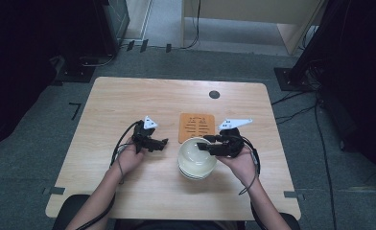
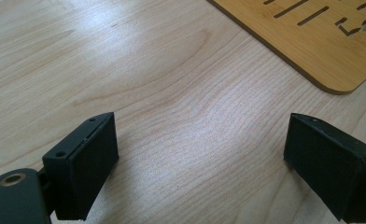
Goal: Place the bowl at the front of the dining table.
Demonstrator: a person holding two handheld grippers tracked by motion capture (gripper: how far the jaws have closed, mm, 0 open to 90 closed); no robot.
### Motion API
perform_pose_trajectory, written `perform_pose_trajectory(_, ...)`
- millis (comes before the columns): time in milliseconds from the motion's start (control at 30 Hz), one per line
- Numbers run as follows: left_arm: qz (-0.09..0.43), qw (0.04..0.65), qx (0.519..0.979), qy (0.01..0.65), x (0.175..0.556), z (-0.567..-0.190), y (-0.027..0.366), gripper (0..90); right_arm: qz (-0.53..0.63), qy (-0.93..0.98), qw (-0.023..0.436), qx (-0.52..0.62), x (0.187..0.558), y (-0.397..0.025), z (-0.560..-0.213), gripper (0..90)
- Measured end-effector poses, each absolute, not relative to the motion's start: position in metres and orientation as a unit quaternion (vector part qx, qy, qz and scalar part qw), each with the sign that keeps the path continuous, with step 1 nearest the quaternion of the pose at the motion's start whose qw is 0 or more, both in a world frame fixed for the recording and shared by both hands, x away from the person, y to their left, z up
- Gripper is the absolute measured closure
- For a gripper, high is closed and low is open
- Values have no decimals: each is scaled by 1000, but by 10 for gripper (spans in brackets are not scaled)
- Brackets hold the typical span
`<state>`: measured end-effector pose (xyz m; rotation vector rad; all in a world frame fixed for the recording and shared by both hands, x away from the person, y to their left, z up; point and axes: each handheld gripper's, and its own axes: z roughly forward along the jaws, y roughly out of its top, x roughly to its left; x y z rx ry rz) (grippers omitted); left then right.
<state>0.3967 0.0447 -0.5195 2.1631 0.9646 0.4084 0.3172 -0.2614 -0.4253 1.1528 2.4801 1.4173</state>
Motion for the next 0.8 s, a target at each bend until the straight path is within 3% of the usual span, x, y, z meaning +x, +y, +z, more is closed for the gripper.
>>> perform_pose_trajectory(233,159,361,839,374,397,-520,45,96,444,810,39,381,319,-261,-425,611)
perform_pose_trajectory(433,159,361,839,375,397,-520,45,96,405,835,77,366,323,-256,-429,800)
perform_pose_trajectory(800,159,361,839,375,397,-520,45,95,399,839,50,368,331,-258,-430,813)
